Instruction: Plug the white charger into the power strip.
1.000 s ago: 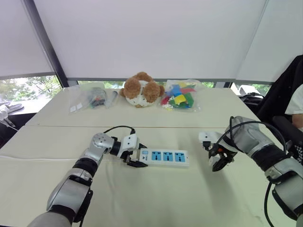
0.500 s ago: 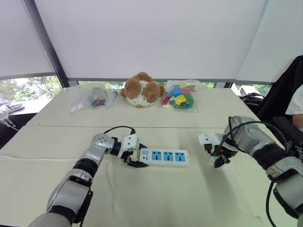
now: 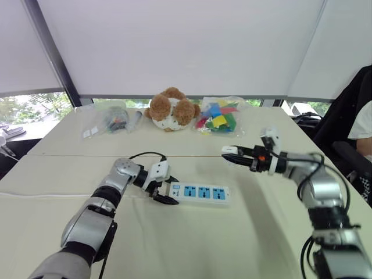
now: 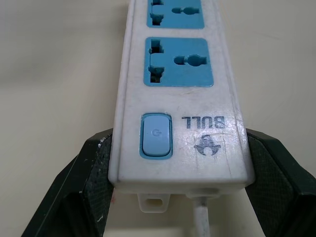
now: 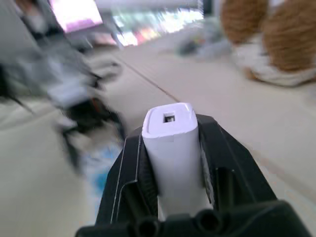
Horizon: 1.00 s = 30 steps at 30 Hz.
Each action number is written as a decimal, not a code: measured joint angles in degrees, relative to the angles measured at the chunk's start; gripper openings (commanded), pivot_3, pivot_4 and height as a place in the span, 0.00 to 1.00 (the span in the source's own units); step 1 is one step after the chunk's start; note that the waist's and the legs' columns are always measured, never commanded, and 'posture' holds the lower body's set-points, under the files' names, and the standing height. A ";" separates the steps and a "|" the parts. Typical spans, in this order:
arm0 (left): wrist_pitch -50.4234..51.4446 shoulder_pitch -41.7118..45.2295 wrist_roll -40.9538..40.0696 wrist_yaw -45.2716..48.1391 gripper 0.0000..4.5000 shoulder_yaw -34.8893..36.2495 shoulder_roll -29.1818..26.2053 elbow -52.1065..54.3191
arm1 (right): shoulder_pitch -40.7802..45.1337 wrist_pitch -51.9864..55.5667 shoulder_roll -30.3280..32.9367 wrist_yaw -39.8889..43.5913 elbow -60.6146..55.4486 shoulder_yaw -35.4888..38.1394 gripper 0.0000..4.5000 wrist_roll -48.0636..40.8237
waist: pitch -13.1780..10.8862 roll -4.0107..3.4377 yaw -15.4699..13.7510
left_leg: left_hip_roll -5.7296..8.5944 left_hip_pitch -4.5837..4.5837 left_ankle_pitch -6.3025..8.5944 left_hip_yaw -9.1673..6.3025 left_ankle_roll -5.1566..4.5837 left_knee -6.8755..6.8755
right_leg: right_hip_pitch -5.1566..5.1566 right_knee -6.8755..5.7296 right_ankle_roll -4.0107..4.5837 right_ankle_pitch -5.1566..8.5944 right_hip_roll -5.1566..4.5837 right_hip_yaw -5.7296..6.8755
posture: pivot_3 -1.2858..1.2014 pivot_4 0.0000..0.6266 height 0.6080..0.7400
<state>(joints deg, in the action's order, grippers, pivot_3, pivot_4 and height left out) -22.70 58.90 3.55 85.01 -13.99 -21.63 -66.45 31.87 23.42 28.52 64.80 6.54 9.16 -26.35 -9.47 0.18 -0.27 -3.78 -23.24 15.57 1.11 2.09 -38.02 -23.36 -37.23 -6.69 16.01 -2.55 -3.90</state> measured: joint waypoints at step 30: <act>5.23 -0.59 0.57 4.86 0.67 -0.75 -2.39 2.76 | -5.07 -16.45 -8.37 2.68 14.28 -6.23 0.17 1.05 | 0.03 0.03 1.48 | -0.06 0.11 0.02 -0.03 -0.03 0.04 | 0.04 -0.02 -0.01 0.01 0.10 -0.02 | 0.52 0.24 0.99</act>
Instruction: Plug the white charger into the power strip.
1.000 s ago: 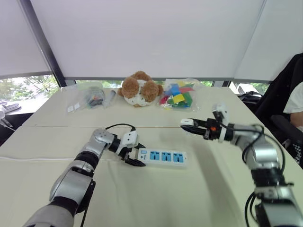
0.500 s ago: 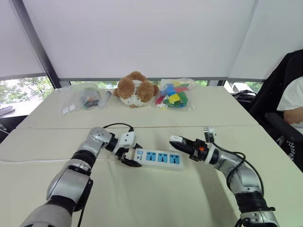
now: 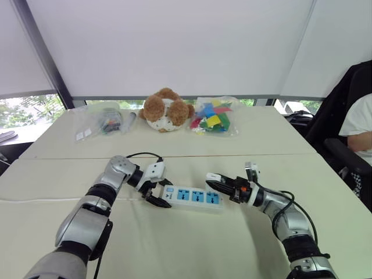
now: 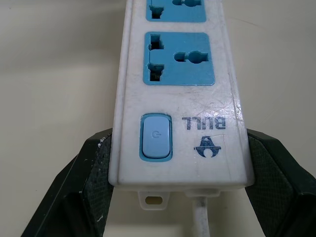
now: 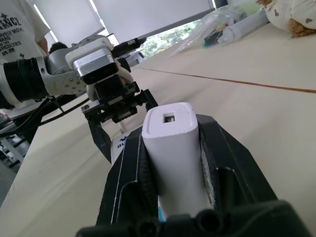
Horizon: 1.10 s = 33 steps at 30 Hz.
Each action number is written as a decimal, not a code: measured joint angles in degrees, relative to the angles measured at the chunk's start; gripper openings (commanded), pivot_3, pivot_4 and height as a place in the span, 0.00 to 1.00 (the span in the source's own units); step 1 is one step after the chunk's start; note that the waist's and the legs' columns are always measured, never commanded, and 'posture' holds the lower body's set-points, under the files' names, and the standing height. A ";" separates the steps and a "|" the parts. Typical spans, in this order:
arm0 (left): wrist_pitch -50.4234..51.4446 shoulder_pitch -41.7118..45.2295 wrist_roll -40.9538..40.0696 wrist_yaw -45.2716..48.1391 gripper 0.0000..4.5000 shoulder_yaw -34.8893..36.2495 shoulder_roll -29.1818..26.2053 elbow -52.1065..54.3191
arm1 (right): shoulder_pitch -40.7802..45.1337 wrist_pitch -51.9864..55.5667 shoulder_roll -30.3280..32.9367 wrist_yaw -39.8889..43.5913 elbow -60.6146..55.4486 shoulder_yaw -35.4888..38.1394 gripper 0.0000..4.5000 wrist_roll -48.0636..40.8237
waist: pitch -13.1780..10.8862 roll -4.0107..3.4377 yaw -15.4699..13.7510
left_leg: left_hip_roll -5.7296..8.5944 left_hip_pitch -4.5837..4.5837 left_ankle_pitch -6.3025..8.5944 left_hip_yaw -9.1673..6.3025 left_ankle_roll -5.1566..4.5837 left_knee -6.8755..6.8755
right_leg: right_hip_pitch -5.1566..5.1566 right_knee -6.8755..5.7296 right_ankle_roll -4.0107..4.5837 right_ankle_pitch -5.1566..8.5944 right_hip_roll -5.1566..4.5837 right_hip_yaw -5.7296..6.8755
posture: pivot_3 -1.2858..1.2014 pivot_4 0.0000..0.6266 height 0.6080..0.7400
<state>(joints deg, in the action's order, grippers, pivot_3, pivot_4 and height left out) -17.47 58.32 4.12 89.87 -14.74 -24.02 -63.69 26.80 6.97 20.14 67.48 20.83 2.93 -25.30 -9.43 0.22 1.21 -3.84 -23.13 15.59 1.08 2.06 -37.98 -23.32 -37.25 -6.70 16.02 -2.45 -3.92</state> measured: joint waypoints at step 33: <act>13.39 -6.38 -16.57 -2.80 0.67 -15.11 -10.39 16.70 | 5.51 -21.18 -0.96 11.69 20.18 -6.47 0.17 2.00 | 0.36 0.57 1.75 | -0.12 1.24 0.39 0.00 -0.66 0.22 | 1.05 0.00 0.21 0.37 0.15 -0.08 | 0.52 0.24 0.99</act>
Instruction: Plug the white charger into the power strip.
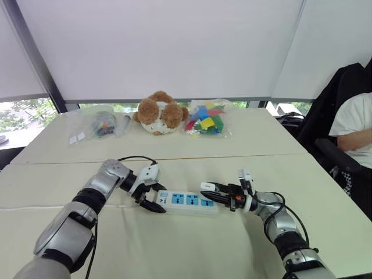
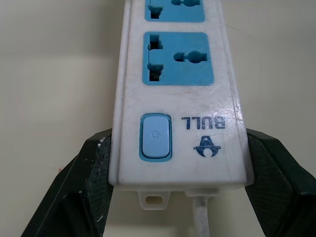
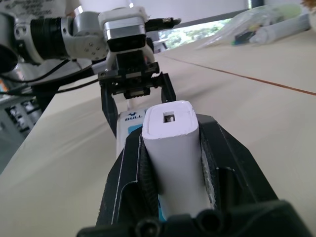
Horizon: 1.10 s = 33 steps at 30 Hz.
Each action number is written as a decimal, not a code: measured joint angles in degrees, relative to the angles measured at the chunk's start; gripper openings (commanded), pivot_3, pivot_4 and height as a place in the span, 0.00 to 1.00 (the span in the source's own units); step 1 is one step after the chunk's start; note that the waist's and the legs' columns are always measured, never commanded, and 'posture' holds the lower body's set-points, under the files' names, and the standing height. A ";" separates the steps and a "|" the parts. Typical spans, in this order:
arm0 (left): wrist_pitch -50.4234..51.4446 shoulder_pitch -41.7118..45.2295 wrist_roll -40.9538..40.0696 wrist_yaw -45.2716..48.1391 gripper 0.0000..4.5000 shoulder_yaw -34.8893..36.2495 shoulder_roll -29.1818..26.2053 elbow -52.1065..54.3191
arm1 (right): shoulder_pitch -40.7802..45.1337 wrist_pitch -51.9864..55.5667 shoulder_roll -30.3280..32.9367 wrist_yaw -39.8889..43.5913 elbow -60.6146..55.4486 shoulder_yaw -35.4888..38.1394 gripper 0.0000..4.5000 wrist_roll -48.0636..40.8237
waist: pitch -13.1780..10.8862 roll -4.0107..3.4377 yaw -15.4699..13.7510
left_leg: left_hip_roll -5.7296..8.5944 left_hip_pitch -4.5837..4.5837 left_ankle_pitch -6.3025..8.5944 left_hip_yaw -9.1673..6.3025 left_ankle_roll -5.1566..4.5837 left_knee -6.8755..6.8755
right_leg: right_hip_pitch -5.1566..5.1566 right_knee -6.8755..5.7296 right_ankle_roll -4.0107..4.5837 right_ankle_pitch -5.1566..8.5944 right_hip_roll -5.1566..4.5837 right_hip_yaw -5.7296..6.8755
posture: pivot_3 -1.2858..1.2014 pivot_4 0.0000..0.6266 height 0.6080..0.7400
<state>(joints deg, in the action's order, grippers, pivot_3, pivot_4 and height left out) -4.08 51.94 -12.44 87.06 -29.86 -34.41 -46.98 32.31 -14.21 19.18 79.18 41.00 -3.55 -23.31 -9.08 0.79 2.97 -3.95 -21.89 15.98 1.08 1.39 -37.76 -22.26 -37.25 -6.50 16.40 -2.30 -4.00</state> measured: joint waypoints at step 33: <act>-4.34 -7.97 6.48 -1.65 0.67 6.22 0.76 6.10 | 2.43 -9.82 0.50 5.92 10.18 -3.82 0.17 1.41 | 1.44 0.77 -1.58 | -0.82 1.75 0.15 0.13 -0.20 0.62 | 1.18 -0.05 1.34 0.66 0.82 -0.13 | 0.52 0.24 0.99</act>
<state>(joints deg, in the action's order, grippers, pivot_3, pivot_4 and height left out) -8.42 43.96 -5.96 85.42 -23.64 -33.65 -40.88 34.73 -24.03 19.68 85.10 51.18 -7.36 -21.89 -7.64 1.56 1.38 -4.77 -20.14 16.13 1.21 1.19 -37.13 -21.09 -37.30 -5.15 17.06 -1.48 -4.13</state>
